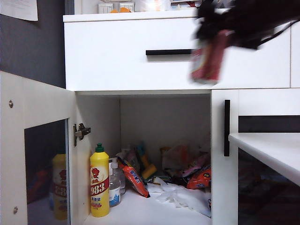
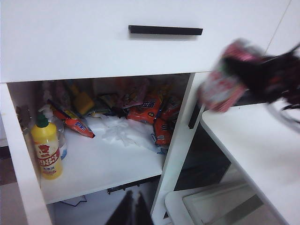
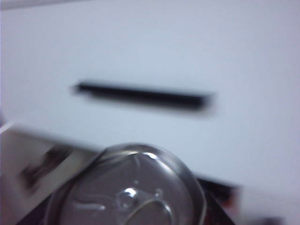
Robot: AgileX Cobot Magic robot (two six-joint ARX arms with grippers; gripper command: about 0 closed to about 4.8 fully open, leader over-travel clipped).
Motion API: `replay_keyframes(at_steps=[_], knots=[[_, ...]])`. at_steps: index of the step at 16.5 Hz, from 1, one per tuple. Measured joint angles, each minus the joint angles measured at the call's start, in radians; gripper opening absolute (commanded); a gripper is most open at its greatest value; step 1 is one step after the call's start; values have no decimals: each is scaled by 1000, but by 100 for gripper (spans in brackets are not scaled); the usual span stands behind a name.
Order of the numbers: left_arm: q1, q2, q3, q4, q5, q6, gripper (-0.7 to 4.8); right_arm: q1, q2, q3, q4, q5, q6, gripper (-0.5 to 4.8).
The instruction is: Open the left door of the white cabinet, pick up a can of beverage from the table on the right, place it inside the cabinet, and finally close the cabinet door.
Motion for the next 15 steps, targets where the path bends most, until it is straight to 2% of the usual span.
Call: replay_keyframes(at_steps=[2, 7, 11, 15], knots=[[0, 0, 0, 0, 0, 0, -5, 5, 101, 28, 1, -29, -3, 148], [0, 0, 0, -45, 0, 0, -5, 0, 432, 48, 87, -94, -101, 147], [0, 0, 0, -133, 0, 0, -5, -4, 587, 225, 35, -176, -132, 147], [0, 0, 0, -207, 0, 0, -5, -80, 747, 439, -25, -201, -165, 147]])
